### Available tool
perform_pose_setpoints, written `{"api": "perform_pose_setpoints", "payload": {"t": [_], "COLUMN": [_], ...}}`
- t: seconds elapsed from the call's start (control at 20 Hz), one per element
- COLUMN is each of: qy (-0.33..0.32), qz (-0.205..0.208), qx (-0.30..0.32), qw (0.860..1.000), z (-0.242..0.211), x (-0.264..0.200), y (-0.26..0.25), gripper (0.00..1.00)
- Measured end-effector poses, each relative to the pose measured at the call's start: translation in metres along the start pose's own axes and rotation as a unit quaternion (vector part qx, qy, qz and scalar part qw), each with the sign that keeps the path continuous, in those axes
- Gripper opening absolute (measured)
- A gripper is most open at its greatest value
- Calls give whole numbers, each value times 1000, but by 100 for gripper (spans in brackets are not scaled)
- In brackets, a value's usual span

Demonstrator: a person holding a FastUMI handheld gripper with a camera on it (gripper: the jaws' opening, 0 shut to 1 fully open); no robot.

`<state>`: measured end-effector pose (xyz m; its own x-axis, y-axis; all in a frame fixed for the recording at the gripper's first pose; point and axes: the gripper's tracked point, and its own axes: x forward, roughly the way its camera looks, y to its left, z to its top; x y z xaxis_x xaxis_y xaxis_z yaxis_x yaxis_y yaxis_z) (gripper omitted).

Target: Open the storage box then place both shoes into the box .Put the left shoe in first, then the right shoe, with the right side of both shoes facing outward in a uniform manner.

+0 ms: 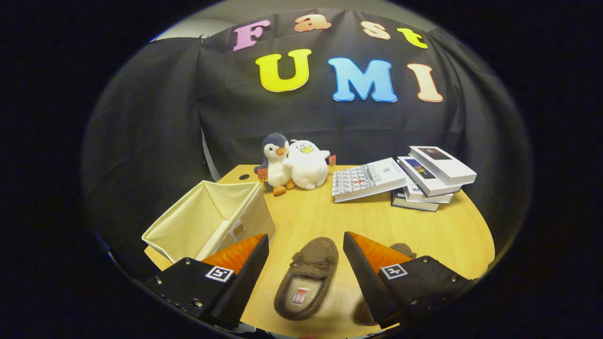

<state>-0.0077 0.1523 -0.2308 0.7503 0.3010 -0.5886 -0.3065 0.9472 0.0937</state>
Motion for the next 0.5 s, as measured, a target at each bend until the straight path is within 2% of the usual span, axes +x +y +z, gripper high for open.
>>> {"api": "perform_pose_setpoints", "payload": {"t": [0.5], "qy": [103], "qz": [-19], "qx": [-9], "qw": [994], "z": [-88], "x": [32], "y": [-27], "gripper": [98]}}
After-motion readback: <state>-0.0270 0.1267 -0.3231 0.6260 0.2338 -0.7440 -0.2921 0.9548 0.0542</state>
